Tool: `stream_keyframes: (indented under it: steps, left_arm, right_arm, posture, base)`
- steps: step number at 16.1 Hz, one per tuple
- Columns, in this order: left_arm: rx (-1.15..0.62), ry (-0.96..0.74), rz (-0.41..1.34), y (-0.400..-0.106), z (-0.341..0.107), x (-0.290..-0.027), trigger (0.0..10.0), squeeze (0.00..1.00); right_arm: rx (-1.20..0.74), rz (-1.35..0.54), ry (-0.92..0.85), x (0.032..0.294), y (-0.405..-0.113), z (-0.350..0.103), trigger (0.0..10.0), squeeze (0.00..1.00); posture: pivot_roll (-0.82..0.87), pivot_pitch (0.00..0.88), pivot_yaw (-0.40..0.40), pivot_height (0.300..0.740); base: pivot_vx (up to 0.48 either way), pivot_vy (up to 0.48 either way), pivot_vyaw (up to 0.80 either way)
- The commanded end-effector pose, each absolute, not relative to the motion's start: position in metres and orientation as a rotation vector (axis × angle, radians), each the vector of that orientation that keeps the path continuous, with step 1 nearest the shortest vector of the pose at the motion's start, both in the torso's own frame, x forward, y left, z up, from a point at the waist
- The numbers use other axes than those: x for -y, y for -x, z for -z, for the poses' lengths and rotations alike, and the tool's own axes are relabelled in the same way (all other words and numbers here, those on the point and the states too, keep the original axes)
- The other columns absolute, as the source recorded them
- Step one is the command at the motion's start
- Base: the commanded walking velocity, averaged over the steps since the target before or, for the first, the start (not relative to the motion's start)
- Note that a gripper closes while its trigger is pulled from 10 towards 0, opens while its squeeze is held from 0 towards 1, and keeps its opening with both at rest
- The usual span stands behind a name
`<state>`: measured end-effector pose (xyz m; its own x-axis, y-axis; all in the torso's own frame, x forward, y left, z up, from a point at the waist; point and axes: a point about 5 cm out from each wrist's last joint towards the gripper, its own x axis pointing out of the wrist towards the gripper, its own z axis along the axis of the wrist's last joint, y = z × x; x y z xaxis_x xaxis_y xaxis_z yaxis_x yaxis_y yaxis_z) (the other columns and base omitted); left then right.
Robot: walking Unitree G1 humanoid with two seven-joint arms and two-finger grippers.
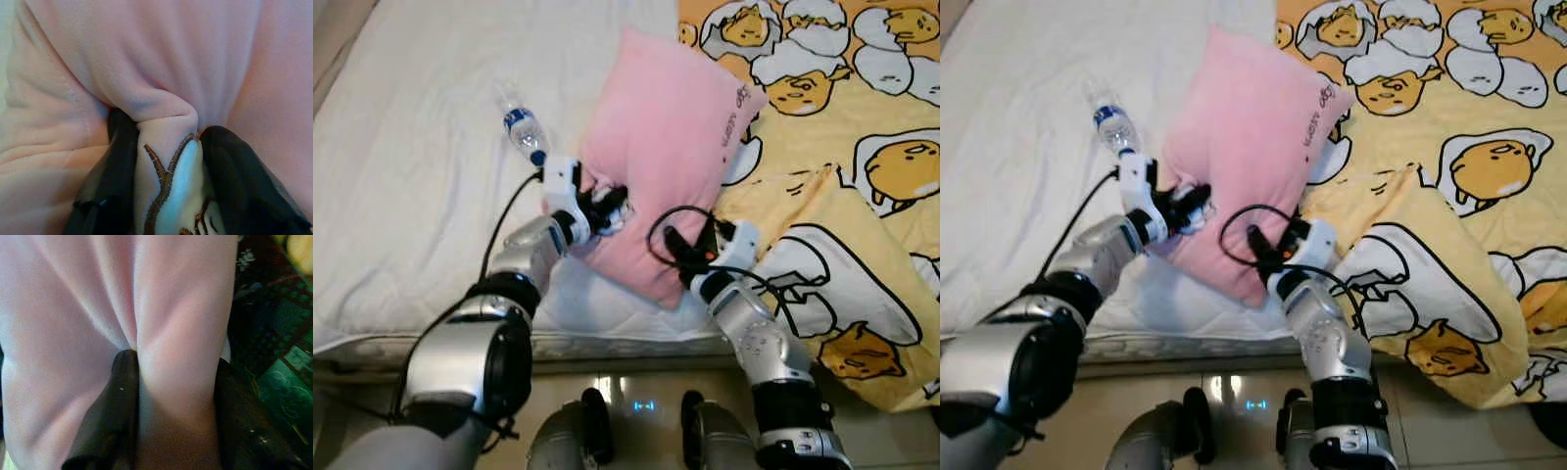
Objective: Clean up the room
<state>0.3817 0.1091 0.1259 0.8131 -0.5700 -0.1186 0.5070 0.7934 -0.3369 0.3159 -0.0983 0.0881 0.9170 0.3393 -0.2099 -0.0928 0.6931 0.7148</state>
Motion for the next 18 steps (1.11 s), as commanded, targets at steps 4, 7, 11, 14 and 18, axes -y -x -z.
stream_keyframes:
  steps: [4, 7, 11, 14, 18]
  left_arm:
    - [-0.376, 0.327, 0.613, -0.358, -0.082, -0.1, 0.0, 0.0]
    - [-0.342, 0.344, 0.571, -0.362, -0.088, -0.106, 0.0, 0.0]
    - [-0.334, 0.359, 0.562, -0.361, -0.085, -0.109, 0.0, 0.0]
    - [-0.334, 0.358, 0.536, -0.36, -0.083, -0.112, 0.0, 0.0]
    - [-0.291, 0.343, 0.498, -0.364, -0.089, -0.121, 0.0, 0.0]
  right_arm:
    - [-0.394, -0.22, -0.764, 0.103, -0.308, -0.073, 0.0, 0.0]
    - [-0.401, -0.223, -0.73, 0.104, -0.31, -0.07, 0.0, 0.0]
    - [-0.408, -0.208, -0.845, 0.103, -0.313, -0.069, 0.0, 0.0]
    - [-0.411, -0.229, -0.831, 0.102, -0.316, -0.068, 0.0, 0.0]
    - [-0.415, -0.316, -0.718, 0.087, -0.324, -0.074, 0.0, 0.0]
  posture:
    - [-0.31, 0.261, 0.12, 0.74]
    - [-0.29, 0.259, 0.114, 0.74]
    - [-0.27, 0.26, 0.103, 0.74]
    - [-0.25, 0.259, 0.077, 0.74]
    - [-0.21, 0.192, 0.057, 0.74]
  base:
    - [0.0, 0.0, 0.0]
    - [0.0, 0.0, 0.0]
    - [0.0, 0.0, 0.0]
    - [0.0, 0.0, 0.0]
    - [0.0, 0.0, 0.0]
